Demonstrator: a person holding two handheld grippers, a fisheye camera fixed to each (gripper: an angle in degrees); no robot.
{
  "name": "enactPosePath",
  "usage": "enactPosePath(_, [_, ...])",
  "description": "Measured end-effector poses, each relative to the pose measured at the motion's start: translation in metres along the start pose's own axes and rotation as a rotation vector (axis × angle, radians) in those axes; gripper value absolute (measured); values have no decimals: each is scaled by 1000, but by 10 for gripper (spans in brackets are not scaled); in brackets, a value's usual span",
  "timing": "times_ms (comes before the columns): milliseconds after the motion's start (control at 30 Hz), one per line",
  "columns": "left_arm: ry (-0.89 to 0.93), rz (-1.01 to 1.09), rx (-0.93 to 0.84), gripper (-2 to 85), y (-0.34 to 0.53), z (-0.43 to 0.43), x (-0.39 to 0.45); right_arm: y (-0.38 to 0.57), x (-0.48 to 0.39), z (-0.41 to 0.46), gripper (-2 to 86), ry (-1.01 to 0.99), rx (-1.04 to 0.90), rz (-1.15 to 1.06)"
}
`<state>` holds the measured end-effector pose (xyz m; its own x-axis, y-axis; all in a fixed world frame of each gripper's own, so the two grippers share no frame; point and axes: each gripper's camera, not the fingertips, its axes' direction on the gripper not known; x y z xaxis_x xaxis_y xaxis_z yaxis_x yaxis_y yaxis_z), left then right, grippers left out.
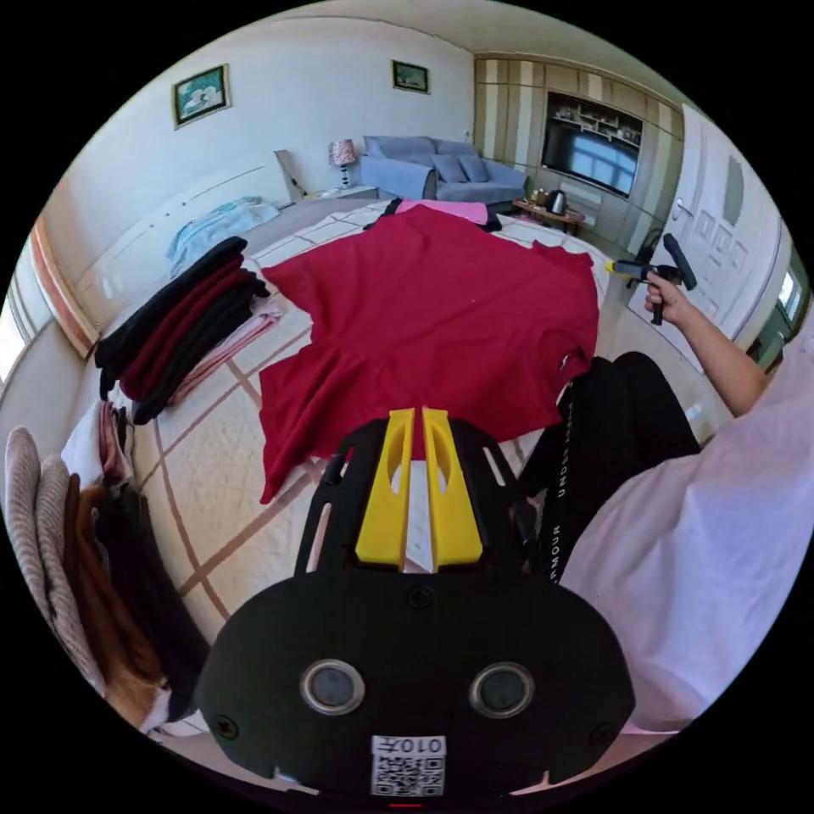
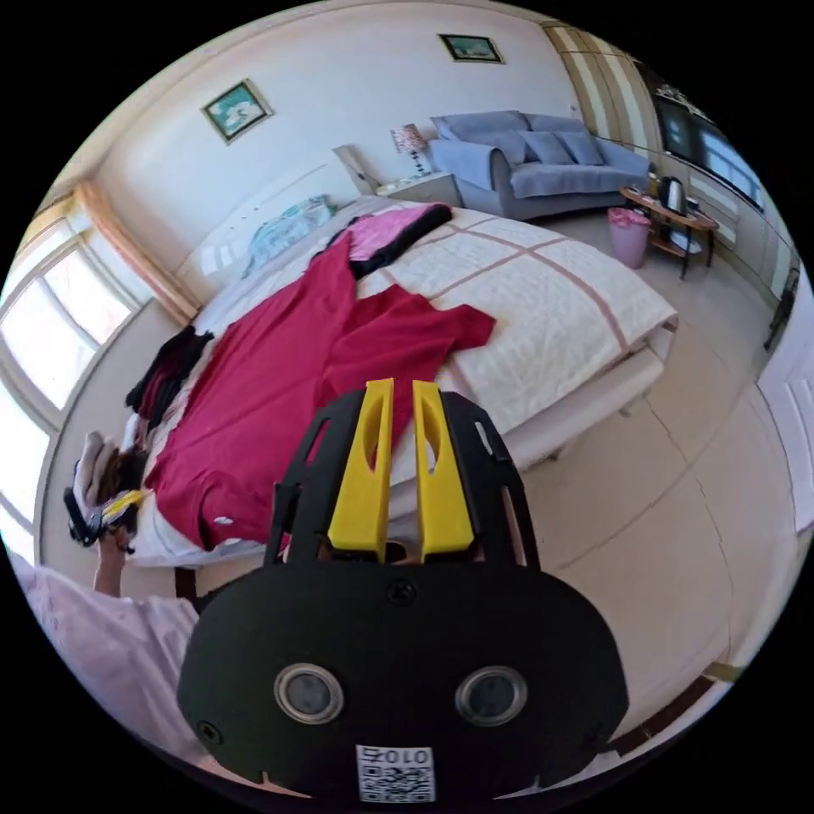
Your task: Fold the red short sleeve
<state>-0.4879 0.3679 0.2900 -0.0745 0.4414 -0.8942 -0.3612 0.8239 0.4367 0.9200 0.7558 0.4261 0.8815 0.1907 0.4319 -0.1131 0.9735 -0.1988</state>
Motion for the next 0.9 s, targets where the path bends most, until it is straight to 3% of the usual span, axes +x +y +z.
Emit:
enactPosePath(100, [-64,221,-49,49,4,22,55,42,-50,13,46,-111,-53,-230])
enactPosePath(200, [-51,399,-40,66,3,41,99,68,-76,38,48,-211,-204,-245])
enactPosePath(467, [-152,704,-62,88,-1,88,164,79,-132,62,64,-88,-269,-340])
enactPosePath(633, [-191,731,-24,80,10,95,176,85,-170,71,73,-141,-282,-400])
enactPosePath(733, [-221,752,-9,67,14,102,183,95,-191,82,74,-19,-321,-473])
enactPosePath(900, [-239,760,13,26,12,112,188,95,-175,73,71,85,-259,-340])
